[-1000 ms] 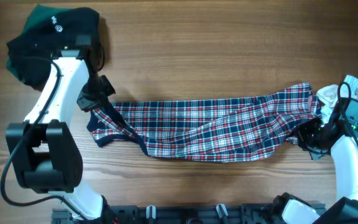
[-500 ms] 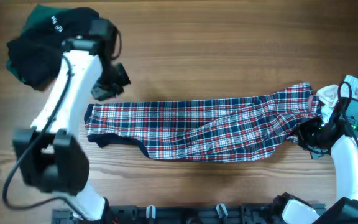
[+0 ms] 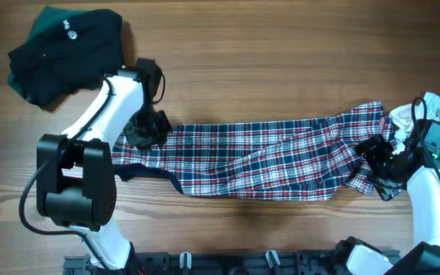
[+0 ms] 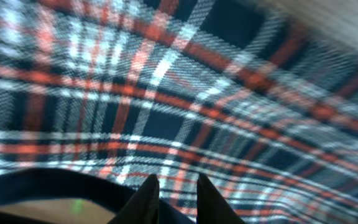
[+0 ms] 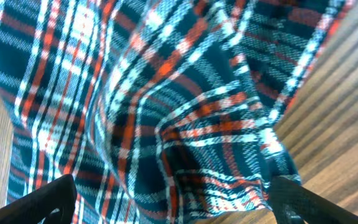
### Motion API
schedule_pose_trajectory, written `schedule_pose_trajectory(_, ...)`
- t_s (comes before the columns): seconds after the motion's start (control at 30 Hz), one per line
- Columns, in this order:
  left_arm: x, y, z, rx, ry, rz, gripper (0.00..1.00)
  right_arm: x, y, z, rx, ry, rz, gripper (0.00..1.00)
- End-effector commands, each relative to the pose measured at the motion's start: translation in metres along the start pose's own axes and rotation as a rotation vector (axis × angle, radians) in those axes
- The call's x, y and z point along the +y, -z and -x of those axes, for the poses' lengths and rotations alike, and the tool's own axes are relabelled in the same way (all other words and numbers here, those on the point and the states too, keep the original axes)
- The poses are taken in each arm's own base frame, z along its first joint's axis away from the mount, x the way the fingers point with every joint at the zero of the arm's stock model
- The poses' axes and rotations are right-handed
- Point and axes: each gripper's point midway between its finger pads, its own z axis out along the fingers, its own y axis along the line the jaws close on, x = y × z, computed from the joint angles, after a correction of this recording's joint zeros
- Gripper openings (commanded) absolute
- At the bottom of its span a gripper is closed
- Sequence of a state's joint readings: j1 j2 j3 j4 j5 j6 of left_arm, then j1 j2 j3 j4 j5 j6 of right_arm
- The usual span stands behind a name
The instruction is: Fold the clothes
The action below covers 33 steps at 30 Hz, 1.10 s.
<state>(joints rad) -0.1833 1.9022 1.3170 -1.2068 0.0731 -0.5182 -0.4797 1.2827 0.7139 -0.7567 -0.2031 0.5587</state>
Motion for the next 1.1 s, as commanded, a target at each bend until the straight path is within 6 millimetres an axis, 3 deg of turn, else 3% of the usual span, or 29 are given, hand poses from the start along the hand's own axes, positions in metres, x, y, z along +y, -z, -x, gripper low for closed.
schedule_pose_trajectory(0.0, 0.001, -0.018, -0.013, 0.056, 0.013, -0.009, 0.21, 0.02, 0.016, 0.014, -0.041, 0.091, 0.075, 1.0)
schedule_pose_trajectory(0.27, -0.005, -0.036, -0.001, 0.003, 0.012, -0.05, 0.34, 0.043, 0.027, 0.016, -0.043, 0.144, 0.137, 1.0)
schedule_pose_trajectory(0.47, 0.008, -0.059, 0.009, 0.037, 0.082, -0.063, 0.34, 0.047, 0.027, 0.013, -0.04, 0.156, 0.14, 1.0)
schedule_pose_trajectory(0.67, 0.012, -0.082, 0.048, -0.019, 0.147, -0.117, 0.34, 0.05, 0.031, 0.017, -0.051, 0.168, 0.147, 1.0)
schedule_pose_trajectory(0.77, 0.034, -0.081, 0.067, -0.037, 0.252, -0.146, 0.31, 0.051, 0.033, 0.017, -0.051, 0.184, 0.146, 1.0)
schedule_pose_trajectory(0.87, 0.076, -0.081, 0.084, -0.061, 0.374, -0.134, 0.3, 0.051, 0.033, 0.018, -0.054, 0.186, 0.147, 1.0)
schedule_pose_trajectory(1.07, 0.116, -0.081, 0.096, -0.065, 0.561, -0.146, 0.28, 0.051, 0.033, 0.017, -0.051, 0.186, 0.146, 1.0)
